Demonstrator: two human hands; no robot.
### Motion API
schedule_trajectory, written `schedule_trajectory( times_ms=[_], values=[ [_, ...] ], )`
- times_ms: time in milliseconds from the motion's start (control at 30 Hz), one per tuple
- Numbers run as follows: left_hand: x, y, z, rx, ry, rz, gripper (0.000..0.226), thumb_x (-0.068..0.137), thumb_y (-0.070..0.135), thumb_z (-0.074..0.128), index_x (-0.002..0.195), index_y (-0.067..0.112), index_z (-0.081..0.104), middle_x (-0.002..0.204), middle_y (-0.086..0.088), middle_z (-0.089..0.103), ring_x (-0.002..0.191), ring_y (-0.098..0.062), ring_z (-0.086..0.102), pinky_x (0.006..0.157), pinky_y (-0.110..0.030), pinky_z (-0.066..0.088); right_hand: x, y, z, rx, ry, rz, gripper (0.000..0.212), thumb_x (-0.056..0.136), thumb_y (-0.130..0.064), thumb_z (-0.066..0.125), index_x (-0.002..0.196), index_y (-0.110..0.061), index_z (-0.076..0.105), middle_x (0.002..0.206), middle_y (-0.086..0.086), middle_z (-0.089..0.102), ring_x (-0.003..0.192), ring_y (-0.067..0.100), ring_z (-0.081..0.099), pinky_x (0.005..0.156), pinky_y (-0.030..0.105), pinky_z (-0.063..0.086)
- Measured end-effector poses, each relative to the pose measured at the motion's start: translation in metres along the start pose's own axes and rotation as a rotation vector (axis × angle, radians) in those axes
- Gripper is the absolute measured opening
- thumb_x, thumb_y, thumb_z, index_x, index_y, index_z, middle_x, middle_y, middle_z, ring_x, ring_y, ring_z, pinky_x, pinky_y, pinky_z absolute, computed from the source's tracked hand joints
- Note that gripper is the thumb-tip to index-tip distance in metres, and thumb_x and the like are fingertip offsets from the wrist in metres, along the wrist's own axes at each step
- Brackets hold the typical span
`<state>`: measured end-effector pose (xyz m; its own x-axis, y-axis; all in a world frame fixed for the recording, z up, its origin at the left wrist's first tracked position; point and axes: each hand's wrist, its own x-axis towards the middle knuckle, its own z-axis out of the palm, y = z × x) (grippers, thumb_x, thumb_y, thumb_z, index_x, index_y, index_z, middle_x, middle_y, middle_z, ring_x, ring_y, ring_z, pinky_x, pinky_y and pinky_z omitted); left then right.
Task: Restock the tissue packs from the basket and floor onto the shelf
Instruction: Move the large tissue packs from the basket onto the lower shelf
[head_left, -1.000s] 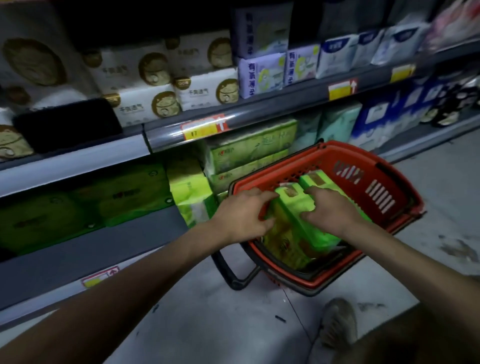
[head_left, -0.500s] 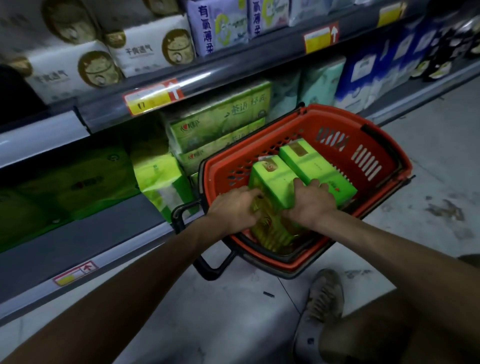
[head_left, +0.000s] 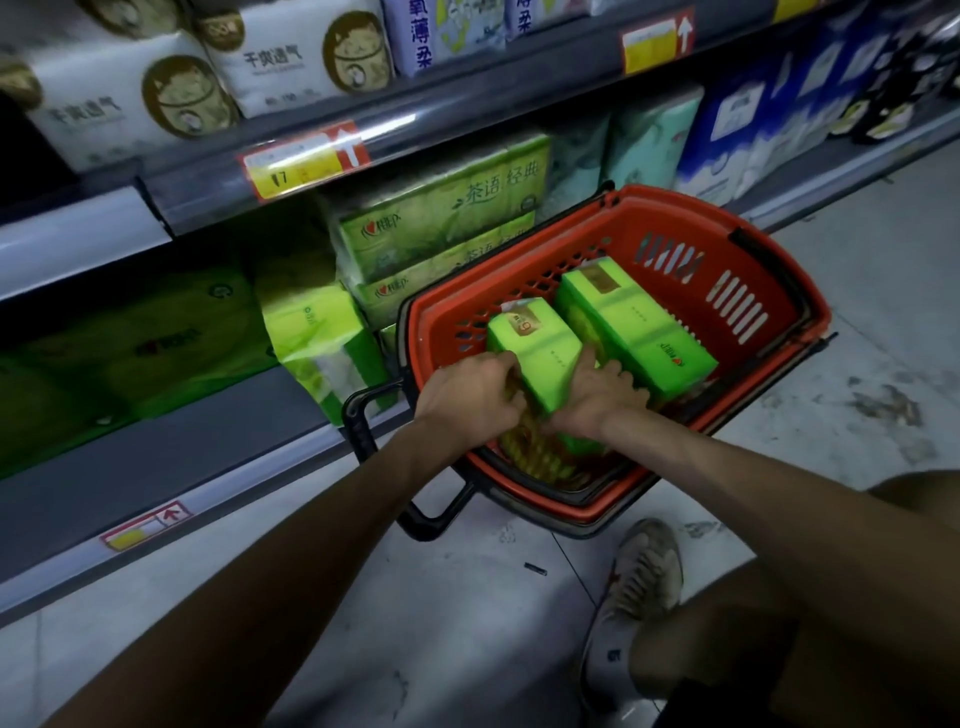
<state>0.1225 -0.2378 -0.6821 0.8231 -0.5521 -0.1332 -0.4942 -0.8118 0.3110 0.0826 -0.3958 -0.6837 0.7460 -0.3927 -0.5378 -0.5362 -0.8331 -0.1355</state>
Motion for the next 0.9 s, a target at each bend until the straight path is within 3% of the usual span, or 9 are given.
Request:
schedule_trajectory(
  times_ms=[167,333,567,700,800,900],
  values=[
    [-0.001,0.001,0.0,-0.006,0.019,-0.002,0.035,0.094,0.038,0.058,0.125,0.021,0.061,0.119,-0.004,0.069,0.103,-0.029,0.068,0.07,-0.033,0.04,0.002,0.002,-0.003,0.065,0.006,-0.01,0.14,0.067,-0.056,0.091,0.164,-0.018,-0.003,0.154,0.022,0.032,0.139,0.041,0.042,0.108,0.049,0.048],
    [-0.002,0.0,-0.001,-0.031,0.043,-0.018,0.031,0.094,0.036,0.058,0.121,0.021,0.061,0.117,-0.005,0.066,0.101,-0.029,0.067,0.073,-0.035,0.045,-0.003,0.01,-0.005,0.12,0.09,-0.058,0.119,0.066,-0.055,0.092,0.156,-0.02,0.023,0.14,0.017,0.047,0.119,0.037,0.06,0.09,0.046,0.058],
    [-0.004,0.0,-0.002,-0.027,0.106,0.014,0.04,0.093,0.037,0.066,0.125,0.02,0.05,0.116,-0.005,0.059,0.104,-0.03,0.06,0.081,-0.039,0.04,-0.015,0.011,-0.029,0.217,0.257,-0.149,0.113,0.064,-0.055,0.092,0.153,-0.02,0.03,0.127,0.013,0.057,0.108,0.035,0.064,0.085,0.047,0.059],
    [-0.002,0.004,-0.012,-0.065,0.156,-0.011,0.042,0.09,0.043,0.072,0.108,0.022,0.042,0.107,-0.001,0.052,0.1,-0.026,0.055,0.077,-0.036,0.034,-0.026,0.008,-0.051,0.254,0.35,-0.194,0.11,0.06,-0.057,0.091,0.148,-0.022,0.036,0.126,0.013,0.059,0.111,0.037,0.06,0.09,0.047,0.055],
    [0.007,0.006,-0.041,-0.065,0.235,-0.002,0.057,0.079,0.048,0.083,0.106,0.021,0.04,0.106,-0.001,0.052,0.097,-0.024,0.054,0.076,-0.038,0.04,-0.035,0.008,-0.061,0.278,0.408,-0.247,0.108,0.056,-0.059,0.09,0.145,-0.023,0.04,0.127,0.013,0.061,0.114,0.037,0.059,0.095,0.048,0.051],
    [0.017,0.006,-0.08,0.14,0.249,0.096,0.094,0.067,0.06,0.088,0.138,0.022,0.041,0.131,-0.007,0.052,0.118,-0.028,0.053,0.099,-0.044,0.048,-0.046,0.008,-0.073,0.307,0.461,-0.305,0.108,0.052,-0.059,0.09,0.142,-0.024,0.042,0.124,0.009,0.063,0.112,0.035,0.06,0.094,0.047,0.051]
  ],
)
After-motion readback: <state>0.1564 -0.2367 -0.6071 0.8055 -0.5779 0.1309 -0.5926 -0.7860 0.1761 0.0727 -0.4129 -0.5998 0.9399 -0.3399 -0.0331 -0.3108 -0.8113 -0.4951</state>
